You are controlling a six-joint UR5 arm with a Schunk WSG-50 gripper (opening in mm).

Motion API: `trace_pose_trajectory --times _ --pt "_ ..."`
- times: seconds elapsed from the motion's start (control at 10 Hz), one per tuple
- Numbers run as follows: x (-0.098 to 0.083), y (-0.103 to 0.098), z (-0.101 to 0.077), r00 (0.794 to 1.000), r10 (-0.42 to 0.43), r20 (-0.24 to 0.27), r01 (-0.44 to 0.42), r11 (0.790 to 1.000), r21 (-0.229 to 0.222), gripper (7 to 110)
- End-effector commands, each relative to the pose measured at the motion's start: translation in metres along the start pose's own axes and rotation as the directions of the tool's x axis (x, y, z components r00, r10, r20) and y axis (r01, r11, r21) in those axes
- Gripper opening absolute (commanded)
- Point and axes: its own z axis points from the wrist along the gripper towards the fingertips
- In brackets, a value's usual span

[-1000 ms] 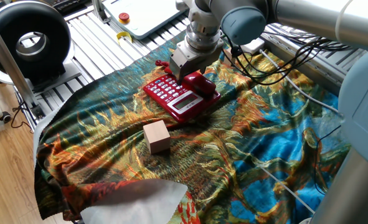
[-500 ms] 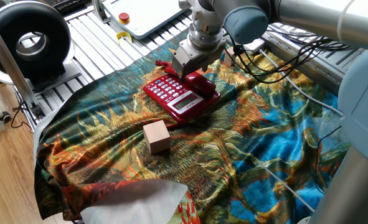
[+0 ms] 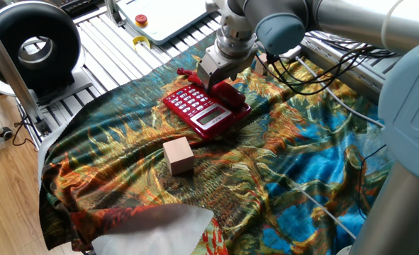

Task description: Place the handset of the telephone on the corresponding phone cradle

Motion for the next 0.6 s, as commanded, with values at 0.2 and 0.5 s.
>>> trace_pose_trajectory --times 0.2,0.5 --pt "-0.0022 0.0025 0.0021 0.998 0.061 0.003 -0.061 0.998 -0.016 88" --pt "-0.0020 -0.0025 0.0034 0.998 0.057 0.001 -0.057 0.998 -0.009 66"
